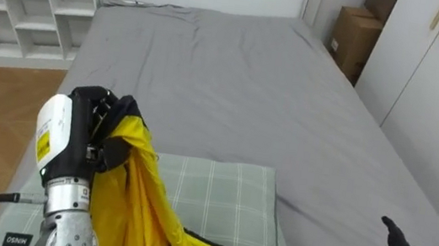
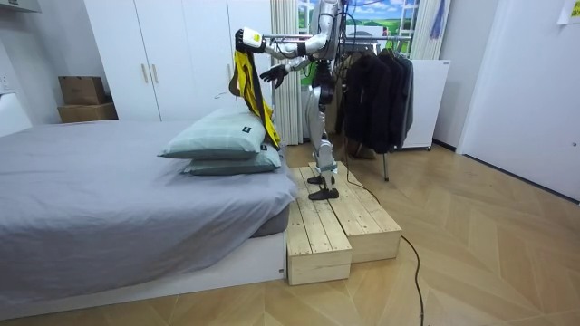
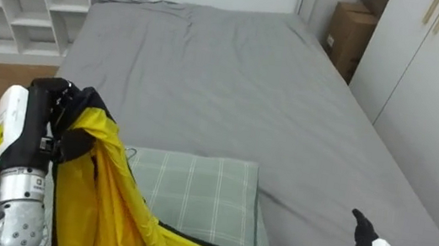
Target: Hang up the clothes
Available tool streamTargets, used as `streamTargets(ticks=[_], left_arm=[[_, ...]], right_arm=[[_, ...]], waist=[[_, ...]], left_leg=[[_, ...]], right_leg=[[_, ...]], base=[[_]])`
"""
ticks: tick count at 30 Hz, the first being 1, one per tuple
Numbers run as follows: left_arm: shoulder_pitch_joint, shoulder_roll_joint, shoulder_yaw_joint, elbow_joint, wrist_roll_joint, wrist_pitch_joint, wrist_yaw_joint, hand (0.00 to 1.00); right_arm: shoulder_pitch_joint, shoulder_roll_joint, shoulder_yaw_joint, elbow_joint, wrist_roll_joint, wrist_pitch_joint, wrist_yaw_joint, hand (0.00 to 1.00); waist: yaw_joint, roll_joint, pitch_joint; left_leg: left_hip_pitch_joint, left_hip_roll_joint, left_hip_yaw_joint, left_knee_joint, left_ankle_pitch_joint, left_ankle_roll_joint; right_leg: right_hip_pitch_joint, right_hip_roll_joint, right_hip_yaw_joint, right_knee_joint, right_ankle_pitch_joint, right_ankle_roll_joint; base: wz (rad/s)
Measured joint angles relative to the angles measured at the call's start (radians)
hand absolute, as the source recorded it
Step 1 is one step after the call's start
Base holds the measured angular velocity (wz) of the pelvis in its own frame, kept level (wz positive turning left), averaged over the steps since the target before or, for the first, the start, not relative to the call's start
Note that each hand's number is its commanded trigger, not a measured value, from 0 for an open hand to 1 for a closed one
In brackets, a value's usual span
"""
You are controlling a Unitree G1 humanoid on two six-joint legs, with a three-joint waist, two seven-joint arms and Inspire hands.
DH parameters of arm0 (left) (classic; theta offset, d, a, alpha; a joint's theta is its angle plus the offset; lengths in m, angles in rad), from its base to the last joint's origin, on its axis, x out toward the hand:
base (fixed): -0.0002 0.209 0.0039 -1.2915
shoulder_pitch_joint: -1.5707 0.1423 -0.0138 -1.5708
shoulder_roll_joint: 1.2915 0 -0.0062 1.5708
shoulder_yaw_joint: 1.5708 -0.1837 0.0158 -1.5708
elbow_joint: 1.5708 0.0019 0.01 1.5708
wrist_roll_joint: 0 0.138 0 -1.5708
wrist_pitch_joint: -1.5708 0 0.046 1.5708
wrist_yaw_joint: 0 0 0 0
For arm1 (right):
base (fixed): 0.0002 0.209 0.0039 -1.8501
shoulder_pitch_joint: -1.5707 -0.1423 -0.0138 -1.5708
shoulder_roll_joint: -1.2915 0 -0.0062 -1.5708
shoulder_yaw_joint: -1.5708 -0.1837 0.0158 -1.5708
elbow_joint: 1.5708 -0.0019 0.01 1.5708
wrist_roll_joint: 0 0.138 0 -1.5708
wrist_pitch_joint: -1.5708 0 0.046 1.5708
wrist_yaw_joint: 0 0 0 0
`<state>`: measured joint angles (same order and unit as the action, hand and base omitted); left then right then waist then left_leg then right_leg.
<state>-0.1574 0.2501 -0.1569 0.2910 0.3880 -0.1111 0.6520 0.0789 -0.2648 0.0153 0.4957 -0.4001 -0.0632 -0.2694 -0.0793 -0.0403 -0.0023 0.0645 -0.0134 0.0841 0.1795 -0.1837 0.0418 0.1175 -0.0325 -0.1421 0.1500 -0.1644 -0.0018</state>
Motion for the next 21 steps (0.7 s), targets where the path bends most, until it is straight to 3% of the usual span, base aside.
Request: streamTargets(ticks=[21], left_arm=[[0.011,-0.002,0.004,-0.082,0.039,0.028,-0.007,1.0]], right_arm=[[0.006,0.015,-0.002,0.004,0.001,0.014,0.01,0.0]], waist=[[0.001,0.003,-0.0034]], left_leg=[[-0.011,0.0,-0.002,0.002,0.0,0.0]], right_leg=[[-0.007,-0.001,-0.015,0.001,0.0,0.0]], base=[[0.01]])
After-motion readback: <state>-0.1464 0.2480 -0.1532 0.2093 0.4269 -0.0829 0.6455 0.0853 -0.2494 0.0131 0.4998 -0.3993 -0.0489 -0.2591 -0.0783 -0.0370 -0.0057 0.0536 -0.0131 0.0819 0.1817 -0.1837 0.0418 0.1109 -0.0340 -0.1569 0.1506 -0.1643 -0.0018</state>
